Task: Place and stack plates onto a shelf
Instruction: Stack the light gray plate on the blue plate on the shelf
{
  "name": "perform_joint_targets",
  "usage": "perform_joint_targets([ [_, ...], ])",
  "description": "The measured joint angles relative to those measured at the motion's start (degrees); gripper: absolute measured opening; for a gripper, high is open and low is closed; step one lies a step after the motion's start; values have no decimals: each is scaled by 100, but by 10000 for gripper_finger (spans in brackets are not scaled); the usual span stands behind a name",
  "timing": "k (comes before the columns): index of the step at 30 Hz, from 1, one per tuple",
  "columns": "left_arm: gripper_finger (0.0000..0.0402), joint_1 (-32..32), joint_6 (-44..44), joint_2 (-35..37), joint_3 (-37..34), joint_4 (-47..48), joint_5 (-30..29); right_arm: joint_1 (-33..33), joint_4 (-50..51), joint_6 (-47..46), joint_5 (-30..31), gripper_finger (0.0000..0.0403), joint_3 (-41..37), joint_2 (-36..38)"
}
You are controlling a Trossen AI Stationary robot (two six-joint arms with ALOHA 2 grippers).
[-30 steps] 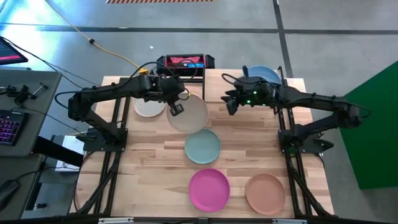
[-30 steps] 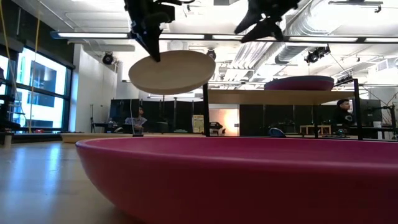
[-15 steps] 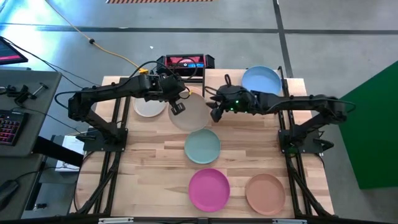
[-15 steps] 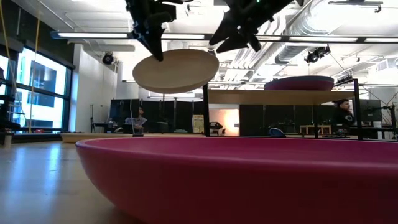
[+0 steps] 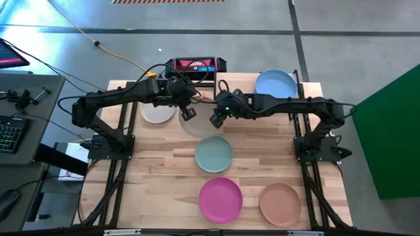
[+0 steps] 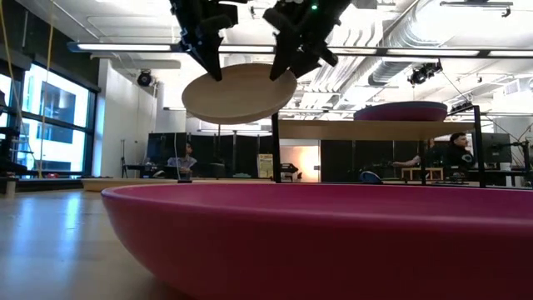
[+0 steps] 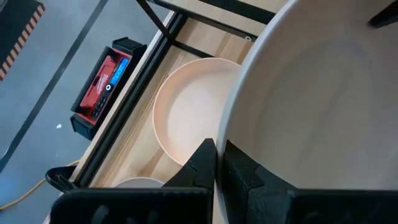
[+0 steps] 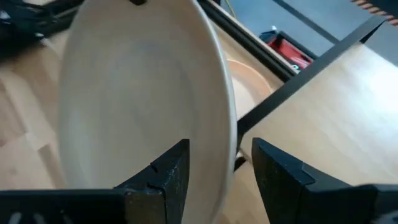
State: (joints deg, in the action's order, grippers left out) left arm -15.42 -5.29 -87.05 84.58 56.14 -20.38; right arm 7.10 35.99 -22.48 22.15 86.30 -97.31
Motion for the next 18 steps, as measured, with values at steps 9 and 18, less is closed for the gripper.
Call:
perform_joint_targets([
  [9, 0, 0, 3, 0, -7, -13, -51, 0, 491, -131, 177, 86, 514, -479],
  [18, 0, 0, 118, 0, -7, -22, -86, -3, 493, -610, 123, 7, 514, -473],
])
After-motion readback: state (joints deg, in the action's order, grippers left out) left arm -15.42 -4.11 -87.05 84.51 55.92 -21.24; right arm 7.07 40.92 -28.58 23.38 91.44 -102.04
